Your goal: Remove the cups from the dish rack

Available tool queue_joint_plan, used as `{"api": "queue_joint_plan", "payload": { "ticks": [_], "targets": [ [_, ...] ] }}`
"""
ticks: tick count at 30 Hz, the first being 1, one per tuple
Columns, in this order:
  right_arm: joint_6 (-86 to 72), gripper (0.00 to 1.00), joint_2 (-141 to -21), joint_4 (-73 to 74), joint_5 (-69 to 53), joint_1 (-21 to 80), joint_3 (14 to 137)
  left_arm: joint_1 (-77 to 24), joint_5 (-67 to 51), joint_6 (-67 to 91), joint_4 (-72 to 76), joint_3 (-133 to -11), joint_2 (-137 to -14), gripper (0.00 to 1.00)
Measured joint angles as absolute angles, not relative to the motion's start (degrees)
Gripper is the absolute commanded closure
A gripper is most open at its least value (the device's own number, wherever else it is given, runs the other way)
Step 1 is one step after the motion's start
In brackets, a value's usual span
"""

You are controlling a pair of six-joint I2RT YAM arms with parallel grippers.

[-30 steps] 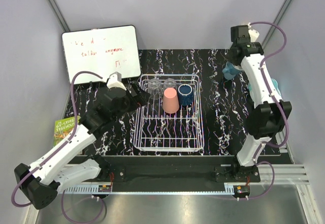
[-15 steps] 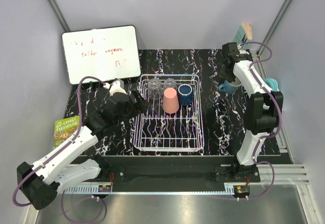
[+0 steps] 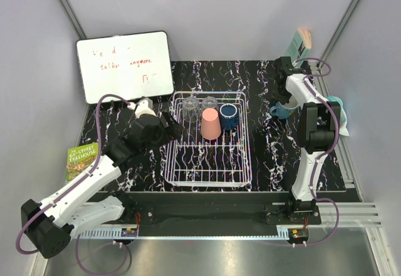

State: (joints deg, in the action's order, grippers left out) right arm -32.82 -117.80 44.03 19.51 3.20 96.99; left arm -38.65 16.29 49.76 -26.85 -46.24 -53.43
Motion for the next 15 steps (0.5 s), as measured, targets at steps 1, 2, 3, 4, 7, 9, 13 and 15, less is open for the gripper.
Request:
{"api": "queue_joint_plan", "payload": {
  "ticks": [1, 2, 3, 4, 7, 9, 13, 15],
  "targets": [
    [-32.82, 1.00, -118.41, 43.97, 19.35, 3.14, 97.56, -38.65, 16.36, 49.74, -26.85, -46.24, -53.43, 0.11],
    [-32.80, 1.00, -118.91, 43.86, 19.29, 3.07, 98.02, -38.65, 16.38, 49.76, -26.83, -46.24, -53.43, 0.11],
    [-32.80, 1.00, -119.46, 43.70, 19.16, 2.98, 98.52, -38.68, 16.43, 49.74, -26.85, -46.24, -53.43, 0.11],
    [-32.77, 1.00, -120.09, 43.64, 18.98, 2.83, 99.20, -38.68, 16.47, 49.76, -26.85, -46.24, -53.43, 0.11],
    [-32.71, 1.00, -121.10, 43.33, 18.94, 2.44, 100.38, -38.68, 16.56, 49.76, -26.85, -46.24, -53.43, 0.11],
    [-32.45, 1.00, -121.71, 43.33, 18.94, 2.07, 101.27, -38.68, 16.58, 49.76, -26.85, -46.24, -53.43, 0.11],
    [-31.92, 1.00, -122.72, 43.22, 18.85, 1.21, 102.89, -38.65, 16.58, 49.78, -26.83, -46.24, -53.65, 0.11],
    [-31.83, 1.00, -123.13, 43.09, 18.72, 0.93, 103.20, -38.65, 16.56, 49.78, -26.76, -46.24, -54.11, 0.11]
  ]
}}
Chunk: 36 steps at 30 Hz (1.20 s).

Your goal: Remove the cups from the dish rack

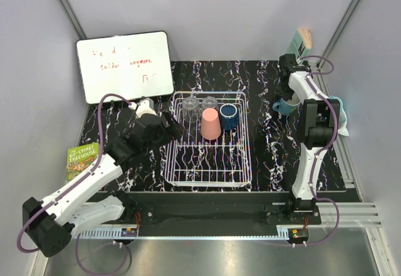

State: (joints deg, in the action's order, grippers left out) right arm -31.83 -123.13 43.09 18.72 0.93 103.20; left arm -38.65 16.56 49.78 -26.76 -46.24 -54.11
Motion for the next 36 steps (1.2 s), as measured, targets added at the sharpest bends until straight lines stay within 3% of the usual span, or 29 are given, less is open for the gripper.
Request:
{"api": "queue_joint_plan", "payload": {
  "ticks": [7, 11, 16, 28, 31, 36],
  "targets": [
    [-31.53, 1.00, -124.27, 43.03, 18.33, 0.58, 103.28, -38.65, 16.49, 49.80, -26.48, -46.24, -55.59, 0.11],
    [-31.31, 0.80, -124.40, 43.11, 17.82, 0.58, 103.55, -38.65, 16.43, 49.91, -26.44, -46.22, -55.61, 0.11],
    [-31.29, 0.63, -124.40, 43.05, 16.80, 0.54, 103.55, -38.65, 16.10, 50.04, -26.28, -45.52, -55.66, 0.09],
    [-31.33, 0.53, -117.71, 42.04, 13.54, 0.73, 101.91, -38.74, 15.59, 50.59, -26.26, -45.28, -56.86, 0.11],
    [-31.66, 0.44, -112.92, 41.30, 12.08, 0.75, 101.03, -38.87, 16.36, 50.57, -26.30, -44.91, -55.94, 0.10],
    [-33.26, 0.13, -101.89, 39.20, 7.62, 1.17, 95.29, -38.94, 18.37, 49.71, -26.87, -44.77, -54.54, 0.04]
  ]
}}
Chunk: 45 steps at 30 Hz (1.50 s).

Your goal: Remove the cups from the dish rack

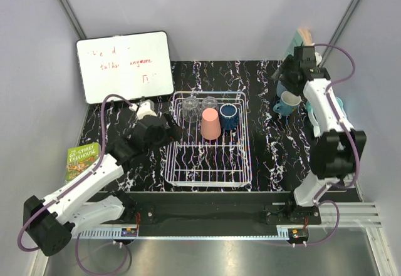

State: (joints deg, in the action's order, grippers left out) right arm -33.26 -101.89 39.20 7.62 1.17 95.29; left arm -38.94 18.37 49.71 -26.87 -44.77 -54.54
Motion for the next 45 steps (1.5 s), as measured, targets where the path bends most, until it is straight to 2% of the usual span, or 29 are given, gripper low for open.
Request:
{"api": "queue_joint_plan", "payload": {
  "ticks": [4, 13, 22, 27, 39, 42, 43, 45],
  "targets": [
    [-33.82, 0.07, -90.45, 36.56, 6.13, 4.69, 86.37, -38.96, 18.57, 46.06, -27.90, -47.48, -57.78, 0.02],
    [-33.78, 0.08, -69.97, 29.47, 6.11, 23.57, 69.06, -42.57, 21.17, 35.83, -27.68, -61.82, -73.60, 0.01],
    [-34.00, 0.08, -56.73, 29.50, 5.87, 25.15, 58.02, -48.16, 24.80, 31.11, -27.35, -72.29, -87.59, 0.01],
    [-33.95, 0.08, -53.17, 29.56, 4.99, 25.15, 57.01, -48.12, 24.69, 30.20, -27.33, -76.12, -92.58, 0.01],
    [-33.87, 0.07, -52.88, 29.85, 3.51, 25.15, 56.21, -48.12, 22.61, 29.74, -26.87, -80.77, -100.68, 0.01],
    [-33.82, 0.08, -52.90, 29.85, 3.46, 25.15, 56.16, -47.97, 21.85, 29.47, -26.92, -81.21, -101.95, 0.11],
    [-33.76, 0.08, -52.93, 29.82, 3.44, 25.15, 56.12, -47.88, 21.41, 29.34, -26.83, -81.41, -102.39, 0.22],
    [-33.67, 0.09, -52.99, 29.80, 3.46, 25.15, 55.92, -47.70, 20.67, 29.10, -26.72, -81.62, -103.02, 0.36]
  ]
}}
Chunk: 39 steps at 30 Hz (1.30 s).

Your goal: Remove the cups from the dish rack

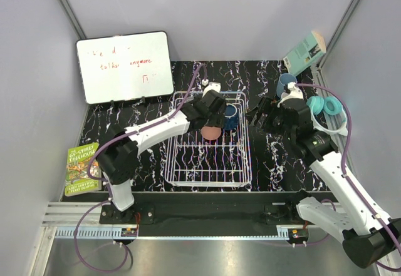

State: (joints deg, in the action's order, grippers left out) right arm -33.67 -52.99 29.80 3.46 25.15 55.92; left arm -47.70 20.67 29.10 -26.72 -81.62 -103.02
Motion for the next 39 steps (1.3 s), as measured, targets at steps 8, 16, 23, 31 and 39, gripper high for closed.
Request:
{"api": "queue_joint_plan", "payload": {
  "ticks": [8, 16, 23, 31, 39],
  "targets": [
    [-33.69, 0.10, -52.99, 29.78, 3.38, 25.15, 54.87, -47.62, 19.97, 28.29, -26.46, -81.60, -103.24, 0.74],
    [-33.71, 0.10, -52.99, 29.74, 3.36, 25.15, 54.48, -47.62, 19.99, 28.29, -26.46, -81.58, -103.13, 1.00],
    [-33.76, 0.10, -52.97, 29.71, 3.33, 25.15, 54.28, -47.62, 20.80, 27.59, -27.07, -80.97, -100.05, 1.00],
    [-34.33, 0.10, -52.07, 29.43, 2.26, 25.15, 54.26, -47.59, 21.12, 25.87, -27.75, -82.72, -92.07, 1.00],
    [-36.42, 0.10, -49.25, 24.84, -4.14, 25.12, 51.20, -46.81, 12.56, 28.62, -15.25, -73.03, -76.79, 1.00]
  ]
}}
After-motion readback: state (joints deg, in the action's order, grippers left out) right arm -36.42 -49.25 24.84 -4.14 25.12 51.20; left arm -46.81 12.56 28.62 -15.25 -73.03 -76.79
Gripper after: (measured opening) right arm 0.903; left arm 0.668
